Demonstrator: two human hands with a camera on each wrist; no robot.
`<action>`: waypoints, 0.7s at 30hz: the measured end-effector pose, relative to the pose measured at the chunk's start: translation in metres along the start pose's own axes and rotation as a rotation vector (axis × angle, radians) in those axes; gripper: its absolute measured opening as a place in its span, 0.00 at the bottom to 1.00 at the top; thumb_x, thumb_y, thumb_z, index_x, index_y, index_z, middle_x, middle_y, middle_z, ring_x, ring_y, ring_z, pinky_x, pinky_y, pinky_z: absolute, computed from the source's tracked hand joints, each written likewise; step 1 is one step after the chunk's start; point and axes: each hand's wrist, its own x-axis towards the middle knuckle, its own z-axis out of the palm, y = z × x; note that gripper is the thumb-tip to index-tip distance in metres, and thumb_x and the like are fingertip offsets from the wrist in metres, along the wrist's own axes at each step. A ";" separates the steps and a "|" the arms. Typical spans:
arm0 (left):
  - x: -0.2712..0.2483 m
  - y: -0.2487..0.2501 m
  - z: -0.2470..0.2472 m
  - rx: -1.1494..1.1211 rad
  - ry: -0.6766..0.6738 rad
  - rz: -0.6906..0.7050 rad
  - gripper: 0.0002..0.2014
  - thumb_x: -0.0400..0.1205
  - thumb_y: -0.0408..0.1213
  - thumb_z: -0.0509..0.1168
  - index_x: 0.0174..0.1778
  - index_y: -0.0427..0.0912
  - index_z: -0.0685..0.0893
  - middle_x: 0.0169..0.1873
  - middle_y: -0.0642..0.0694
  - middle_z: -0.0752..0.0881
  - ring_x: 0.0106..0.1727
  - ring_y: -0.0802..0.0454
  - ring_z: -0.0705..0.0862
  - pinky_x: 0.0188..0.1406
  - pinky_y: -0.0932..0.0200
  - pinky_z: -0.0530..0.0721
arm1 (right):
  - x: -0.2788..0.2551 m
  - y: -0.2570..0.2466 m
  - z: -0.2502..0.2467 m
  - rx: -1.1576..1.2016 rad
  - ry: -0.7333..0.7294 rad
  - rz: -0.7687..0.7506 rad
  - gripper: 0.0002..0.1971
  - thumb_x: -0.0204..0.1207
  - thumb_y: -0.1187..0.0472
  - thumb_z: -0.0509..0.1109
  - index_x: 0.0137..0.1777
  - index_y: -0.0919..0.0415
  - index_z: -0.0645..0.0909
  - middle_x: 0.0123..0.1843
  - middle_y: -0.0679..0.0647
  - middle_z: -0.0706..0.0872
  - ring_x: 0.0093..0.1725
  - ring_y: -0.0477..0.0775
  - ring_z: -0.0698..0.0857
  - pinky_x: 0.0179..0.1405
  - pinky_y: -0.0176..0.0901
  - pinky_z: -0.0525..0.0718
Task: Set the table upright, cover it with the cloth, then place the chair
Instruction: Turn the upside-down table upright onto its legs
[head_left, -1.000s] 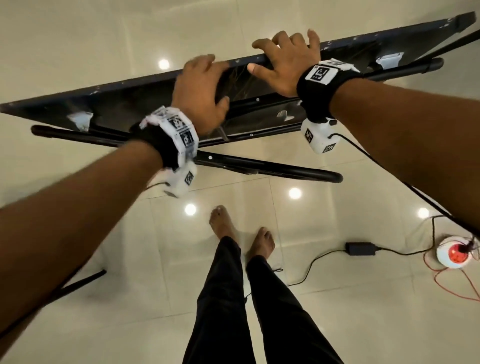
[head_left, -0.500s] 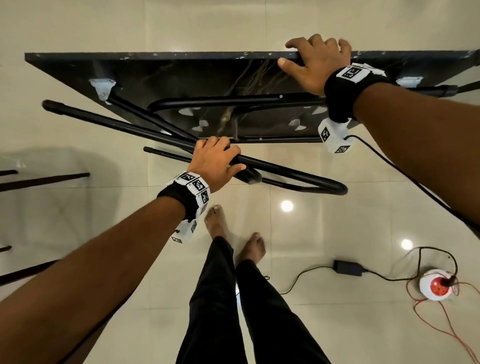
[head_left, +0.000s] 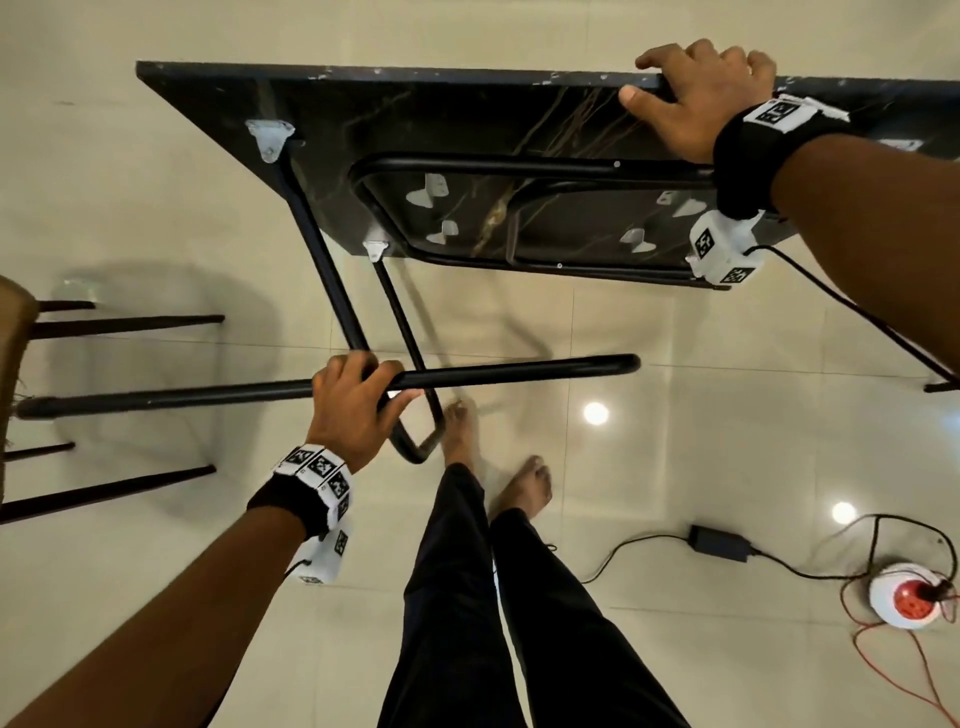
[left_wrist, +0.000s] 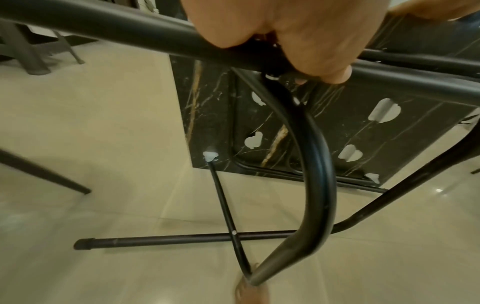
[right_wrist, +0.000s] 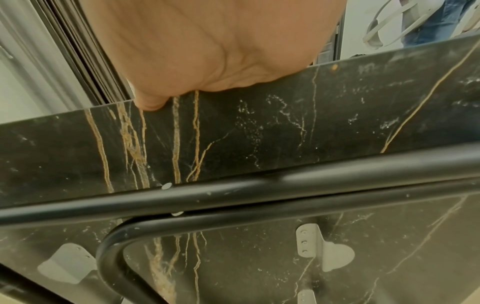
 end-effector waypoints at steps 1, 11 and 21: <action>-0.007 -0.009 -0.001 -0.003 0.008 -0.027 0.23 0.80 0.60 0.59 0.56 0.46 0.85 0.48 0.43 0.79 0.49 0.39 0.75 0.49 0.44 0.72 | 0.000 0.000 0.000 0.001 0.000 -0.001 0.37 0.79 0.24 0.45 0.81 0.43 0.65 0.78 0.64 0.74 0.77 0.74 0.70 0.80 0.73 0.56; -0.043 -0.101 -0.032 0.016 0.022 -0.234 0.20 0.80 0.48 0.69 0.60 0.37 0.86 0.49 0.29 0.77 0.52 0.29 0.76 0.52 0.38 0.76 | 0.004 0.001 -0.001 -0.015 0.025 -0.009 0.38 0.79 0.24 0.45 0.81 0.45 0.67 0.76 0.65 0.76 0.75 0.74 0.72 0.78 0.72 0.59; -0.041 -0.149 -0.065 0.085 -0.114 -0.278 0.20 0.79 0.45 0.70 0.64 0.39 0.85 0.54 0.31 0.79 0.59 0.27 0.76 0.58 0.33 0.77 | 0.007 0.002 0.001 -0.016 0.039 -0.016 0.36 0.80 0.25 0.46 0.80 0.45 0.68 0.75 0.64 0.77 0.74 0.73 0.74 0.77 0.71 0.61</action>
